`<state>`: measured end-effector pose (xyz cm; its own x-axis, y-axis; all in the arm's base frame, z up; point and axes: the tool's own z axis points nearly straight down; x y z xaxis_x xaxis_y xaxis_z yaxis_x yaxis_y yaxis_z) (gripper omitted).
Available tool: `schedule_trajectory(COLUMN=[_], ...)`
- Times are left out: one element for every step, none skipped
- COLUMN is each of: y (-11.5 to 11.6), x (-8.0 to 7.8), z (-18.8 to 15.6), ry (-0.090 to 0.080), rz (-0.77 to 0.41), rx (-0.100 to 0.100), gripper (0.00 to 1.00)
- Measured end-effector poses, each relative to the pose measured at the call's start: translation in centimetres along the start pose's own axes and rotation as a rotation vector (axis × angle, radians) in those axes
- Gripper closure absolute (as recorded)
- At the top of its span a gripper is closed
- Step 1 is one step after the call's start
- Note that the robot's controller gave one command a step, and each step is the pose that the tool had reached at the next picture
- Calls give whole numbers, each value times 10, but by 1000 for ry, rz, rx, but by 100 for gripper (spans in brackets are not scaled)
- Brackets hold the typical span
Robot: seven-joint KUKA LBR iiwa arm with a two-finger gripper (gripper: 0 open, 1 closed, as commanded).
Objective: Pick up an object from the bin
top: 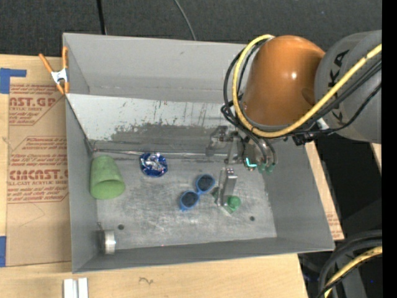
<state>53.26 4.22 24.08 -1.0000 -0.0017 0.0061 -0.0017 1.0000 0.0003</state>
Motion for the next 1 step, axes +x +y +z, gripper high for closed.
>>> schedule_trajectory(y=[-44], x=[-34], z=[114], ry=[-2], rz=[-185], rx=[0], gripper=[0])
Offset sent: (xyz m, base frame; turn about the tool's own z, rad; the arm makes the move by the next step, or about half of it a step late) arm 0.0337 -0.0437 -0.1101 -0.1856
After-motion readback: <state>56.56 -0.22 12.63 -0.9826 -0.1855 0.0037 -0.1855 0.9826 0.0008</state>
